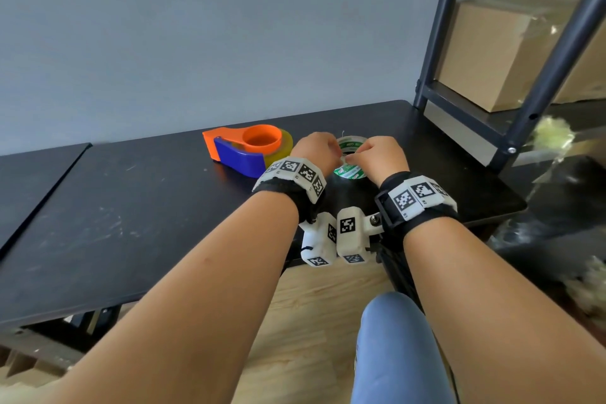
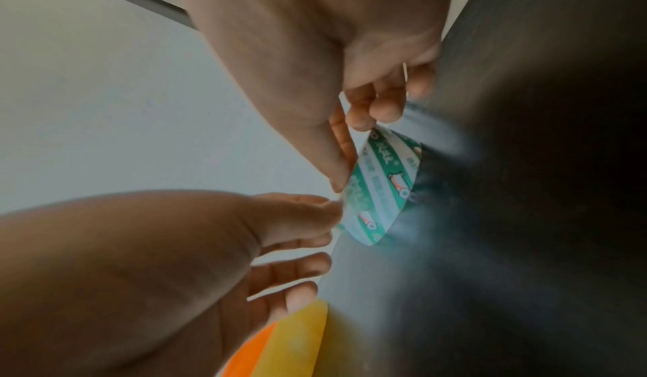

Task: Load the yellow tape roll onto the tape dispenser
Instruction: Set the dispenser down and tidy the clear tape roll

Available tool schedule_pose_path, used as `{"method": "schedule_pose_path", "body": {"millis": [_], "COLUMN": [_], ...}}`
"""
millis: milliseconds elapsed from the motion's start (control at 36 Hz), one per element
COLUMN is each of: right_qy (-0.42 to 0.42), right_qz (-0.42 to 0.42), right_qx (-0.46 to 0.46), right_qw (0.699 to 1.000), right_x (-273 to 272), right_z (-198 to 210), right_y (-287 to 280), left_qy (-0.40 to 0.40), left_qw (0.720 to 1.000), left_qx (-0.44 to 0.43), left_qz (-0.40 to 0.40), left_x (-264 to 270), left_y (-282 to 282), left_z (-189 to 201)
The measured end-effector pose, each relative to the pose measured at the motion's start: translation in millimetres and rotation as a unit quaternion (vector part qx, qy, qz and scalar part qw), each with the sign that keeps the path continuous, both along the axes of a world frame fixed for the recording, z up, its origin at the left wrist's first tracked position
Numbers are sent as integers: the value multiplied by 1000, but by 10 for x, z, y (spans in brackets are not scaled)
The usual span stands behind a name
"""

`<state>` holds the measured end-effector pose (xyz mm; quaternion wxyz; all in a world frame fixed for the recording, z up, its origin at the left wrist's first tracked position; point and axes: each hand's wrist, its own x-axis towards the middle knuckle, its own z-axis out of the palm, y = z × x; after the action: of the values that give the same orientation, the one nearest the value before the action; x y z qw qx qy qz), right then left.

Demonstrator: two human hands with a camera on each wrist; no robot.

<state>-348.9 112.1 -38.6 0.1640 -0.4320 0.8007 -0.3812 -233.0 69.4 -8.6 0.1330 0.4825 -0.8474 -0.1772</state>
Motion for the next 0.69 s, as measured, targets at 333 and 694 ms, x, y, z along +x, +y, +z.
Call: {"method": "schedule_pose_path", "body": {"millis": [333, 694], "right_qy": [-15, -14], "right_qz": [-17, 15], "right_qx": [3, 33], "right_qw": [1000, 999], "right_x": [207, 474], "right_z": [5, 24], "right_y": [-118, -338], "left_qy": [-102, -257], "left_qw": [980, 960], "left_qx": [-91, -46], "left_qz": [146, 102], "left_x": [369, 695], "left_y": [-201, -263], "left_z": [98, 205]}}
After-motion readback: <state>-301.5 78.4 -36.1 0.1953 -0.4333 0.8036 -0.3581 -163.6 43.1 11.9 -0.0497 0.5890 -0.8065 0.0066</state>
